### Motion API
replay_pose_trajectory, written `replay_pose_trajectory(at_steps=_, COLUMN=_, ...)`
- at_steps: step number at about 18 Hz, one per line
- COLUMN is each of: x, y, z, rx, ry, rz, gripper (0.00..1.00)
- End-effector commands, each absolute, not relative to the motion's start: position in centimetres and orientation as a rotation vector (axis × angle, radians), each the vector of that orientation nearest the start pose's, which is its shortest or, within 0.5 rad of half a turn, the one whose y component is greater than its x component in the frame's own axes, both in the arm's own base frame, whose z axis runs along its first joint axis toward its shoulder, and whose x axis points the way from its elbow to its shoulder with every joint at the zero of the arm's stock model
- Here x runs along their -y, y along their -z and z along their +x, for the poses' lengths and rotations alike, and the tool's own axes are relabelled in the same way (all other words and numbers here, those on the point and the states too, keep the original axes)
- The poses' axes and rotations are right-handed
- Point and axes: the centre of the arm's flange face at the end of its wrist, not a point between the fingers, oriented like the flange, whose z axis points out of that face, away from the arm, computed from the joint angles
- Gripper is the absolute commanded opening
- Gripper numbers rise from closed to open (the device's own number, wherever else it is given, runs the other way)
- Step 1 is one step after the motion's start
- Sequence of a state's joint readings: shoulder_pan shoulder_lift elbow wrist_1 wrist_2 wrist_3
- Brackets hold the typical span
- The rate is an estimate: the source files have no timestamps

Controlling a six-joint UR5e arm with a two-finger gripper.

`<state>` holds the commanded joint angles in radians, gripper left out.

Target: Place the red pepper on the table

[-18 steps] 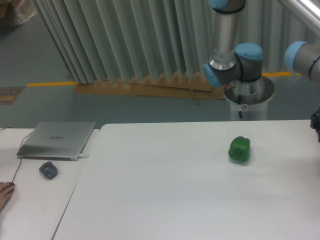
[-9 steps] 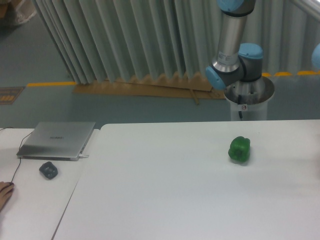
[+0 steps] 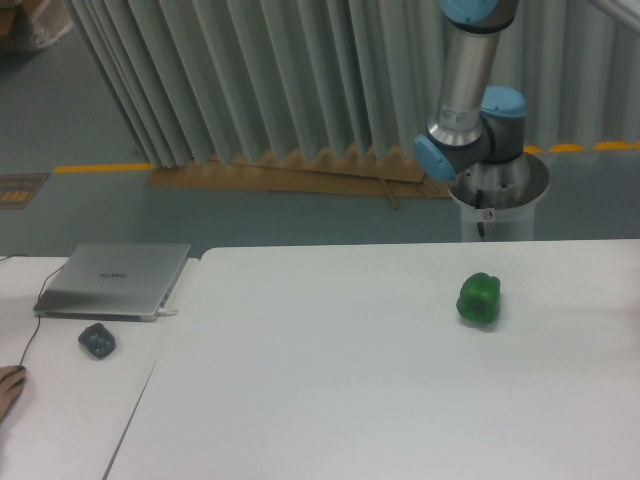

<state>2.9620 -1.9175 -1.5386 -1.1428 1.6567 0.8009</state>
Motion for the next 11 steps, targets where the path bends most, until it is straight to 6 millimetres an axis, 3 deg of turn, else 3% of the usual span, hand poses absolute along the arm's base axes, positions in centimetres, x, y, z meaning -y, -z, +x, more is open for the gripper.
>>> replay_pose_trajectory(at_steps=4, x=-23.3, y=-36.8, z=-60.2, rx=0.916, ry=-0.251, rz=-3.011, gripper=1.00)
replay_pose_trajectory(at_steps=5, x=12.5, y=-42.1, z=-50.1, rx=0.858, ry=-0.020, rz=-3.094, gripper=1.00)
replay_pose_trajectory(at_steps=11, x=12.7, y=-42.1, z=-49.9, rx=0.858, ry=-0.017, rz=-3.094, gripper=1.00)
